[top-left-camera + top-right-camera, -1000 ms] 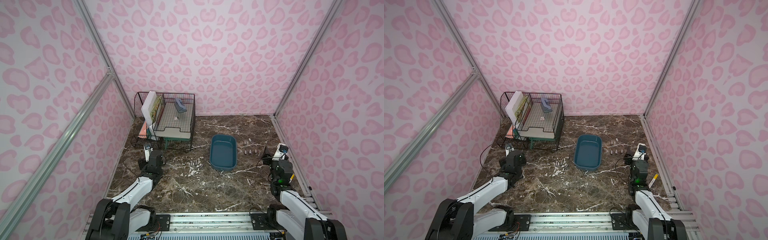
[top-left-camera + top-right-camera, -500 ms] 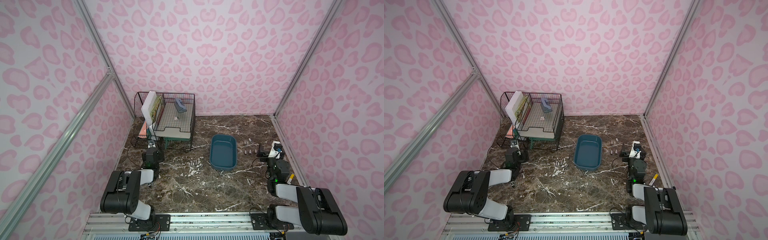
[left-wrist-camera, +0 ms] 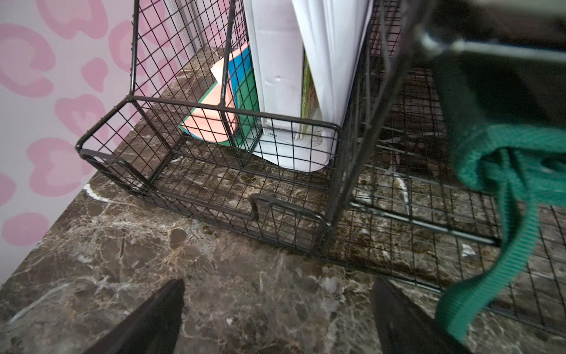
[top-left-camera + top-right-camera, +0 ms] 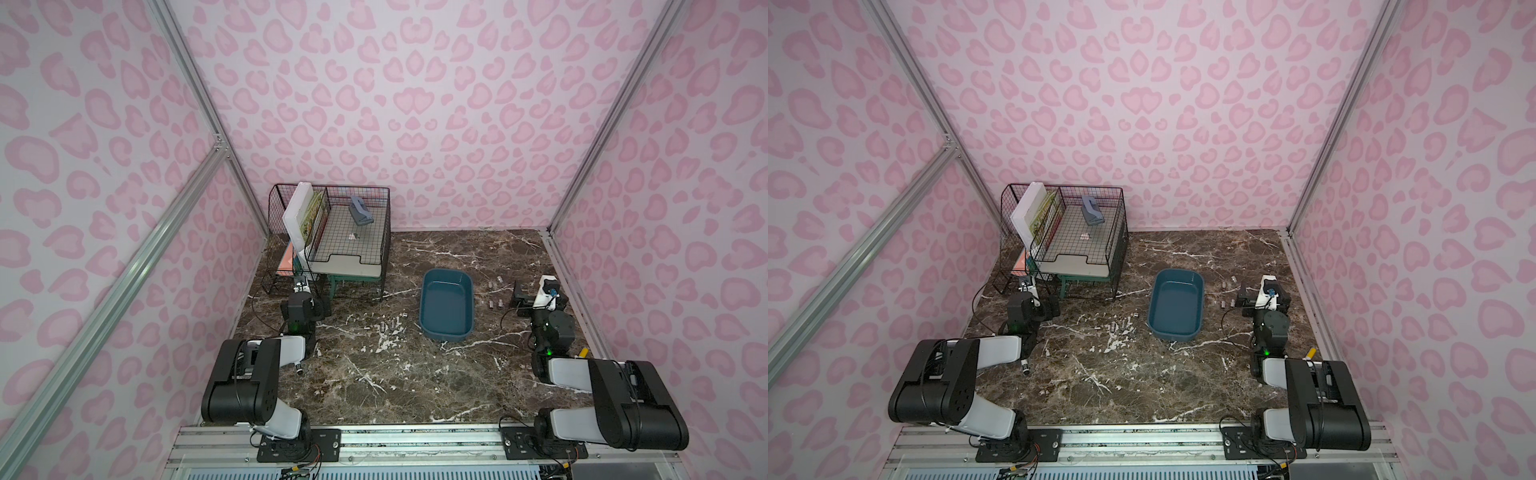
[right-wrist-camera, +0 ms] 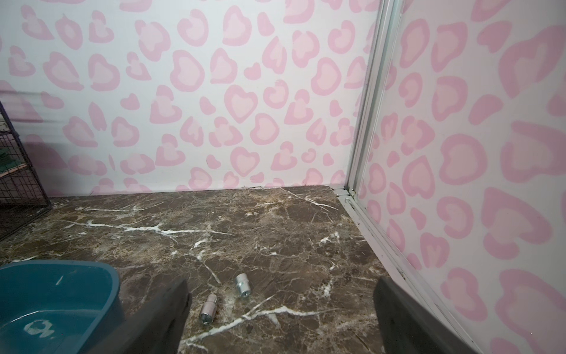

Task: Take out the socket from the storage box
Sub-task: Reset both arms

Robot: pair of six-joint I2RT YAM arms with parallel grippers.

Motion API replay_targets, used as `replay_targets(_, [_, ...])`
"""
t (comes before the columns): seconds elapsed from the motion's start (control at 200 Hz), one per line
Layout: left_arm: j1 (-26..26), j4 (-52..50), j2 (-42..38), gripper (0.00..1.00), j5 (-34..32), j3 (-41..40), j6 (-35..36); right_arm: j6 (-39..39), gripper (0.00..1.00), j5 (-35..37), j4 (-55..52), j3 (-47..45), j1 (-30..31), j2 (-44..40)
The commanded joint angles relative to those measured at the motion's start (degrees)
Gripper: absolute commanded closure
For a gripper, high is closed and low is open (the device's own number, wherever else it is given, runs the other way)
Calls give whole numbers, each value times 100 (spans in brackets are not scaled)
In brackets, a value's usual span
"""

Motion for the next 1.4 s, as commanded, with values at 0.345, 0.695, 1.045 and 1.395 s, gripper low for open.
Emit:
replay_targets(0.345, [3, 149, 1, 2, 22, 22, -22, -25, 1, 102, 50, 34, 25, 9])
replay_targets(0.695, [3, 149, 6, 1, 21, 20, -20, -29, 1, 101, 50, 34, 29, 9])
replay_targets(1.045, [4, 175, -11, 1, 20, -9, -24, -30, 1, 104, 50, 29, 17, 0])
replay_targets(1.395, [12, 579, -105, 2, 254, -283, 51, 42, 1, 268, 521, -264, 31, -61])
